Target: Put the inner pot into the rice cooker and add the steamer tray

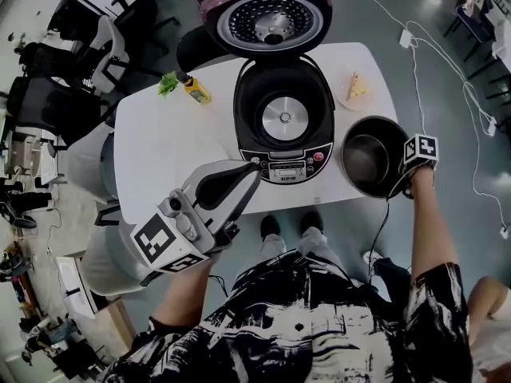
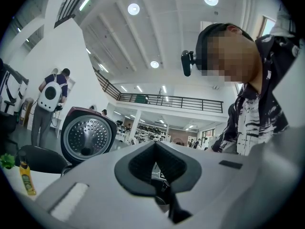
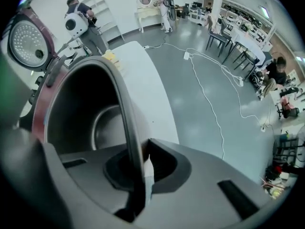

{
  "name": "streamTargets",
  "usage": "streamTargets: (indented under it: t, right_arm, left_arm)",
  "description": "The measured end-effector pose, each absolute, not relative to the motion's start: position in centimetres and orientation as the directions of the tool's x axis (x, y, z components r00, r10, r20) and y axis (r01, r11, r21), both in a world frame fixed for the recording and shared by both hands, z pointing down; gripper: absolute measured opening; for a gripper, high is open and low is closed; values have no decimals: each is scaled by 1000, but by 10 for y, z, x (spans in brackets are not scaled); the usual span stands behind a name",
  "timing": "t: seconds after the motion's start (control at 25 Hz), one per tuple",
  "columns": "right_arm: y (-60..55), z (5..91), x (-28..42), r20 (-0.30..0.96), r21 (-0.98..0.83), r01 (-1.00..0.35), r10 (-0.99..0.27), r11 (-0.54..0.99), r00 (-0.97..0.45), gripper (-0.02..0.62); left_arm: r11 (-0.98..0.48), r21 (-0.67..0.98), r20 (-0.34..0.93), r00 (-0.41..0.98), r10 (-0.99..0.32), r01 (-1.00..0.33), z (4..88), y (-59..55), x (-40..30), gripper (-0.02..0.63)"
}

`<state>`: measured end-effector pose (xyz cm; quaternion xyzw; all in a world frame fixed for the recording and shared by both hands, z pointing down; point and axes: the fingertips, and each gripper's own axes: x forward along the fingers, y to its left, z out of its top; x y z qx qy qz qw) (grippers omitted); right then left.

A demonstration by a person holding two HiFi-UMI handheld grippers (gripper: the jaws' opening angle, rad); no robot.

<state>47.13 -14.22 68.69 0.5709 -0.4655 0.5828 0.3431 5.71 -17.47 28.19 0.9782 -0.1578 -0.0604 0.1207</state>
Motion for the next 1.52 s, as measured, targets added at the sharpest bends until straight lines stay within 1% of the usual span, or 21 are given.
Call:
streamTargets:
  t: [0.32,0.52,0.68,0.88,1.04,1.24,1.36,1.52]
  right_arm:
    - [-128,677,475,979,-188,-909,-141,-372,-145,3]
    - [-135,645,483,964,-239,-895,-202,-376,-172,3]
    - [-153,600,486,940,-295,-898,-270,-326,-210,3]
    - [-192,514,473,893,-342,-917,-375,-207,-248,5]
    - [-236,462,440,843,-399,-911,-431,-100,-322,5]
    - [-273,405,392,820,-417,-909,-426,15,-383,5]
    - [-297,393,348,802,-444,-893,-415,68,-430,5]
    - [-325,401,294,809,-445,-889,-378,106,-450,5]
  left_arm:
    - [-925,255,-95,945,-313,-281,279,-170,55,5]
    - [-926,255,-111,943,-314,-279,276,-172,50,5]
    - [-925,255,-127,938,-322,-283,275,-174,45,5]
    - [-923,258,-144,933,-329,-285,271,-176,34,5]
    - [-912,260,-151,919,-363,-318,268,-178,14,5]
    - [-910,267,-167,915,-367,-316,261,-183,8,5]
    - [-910,262,-171,913,-370,-320,260,-183,2,5]
    - [-907,261,-179,907,-381,-330,260,-182,-8,5]
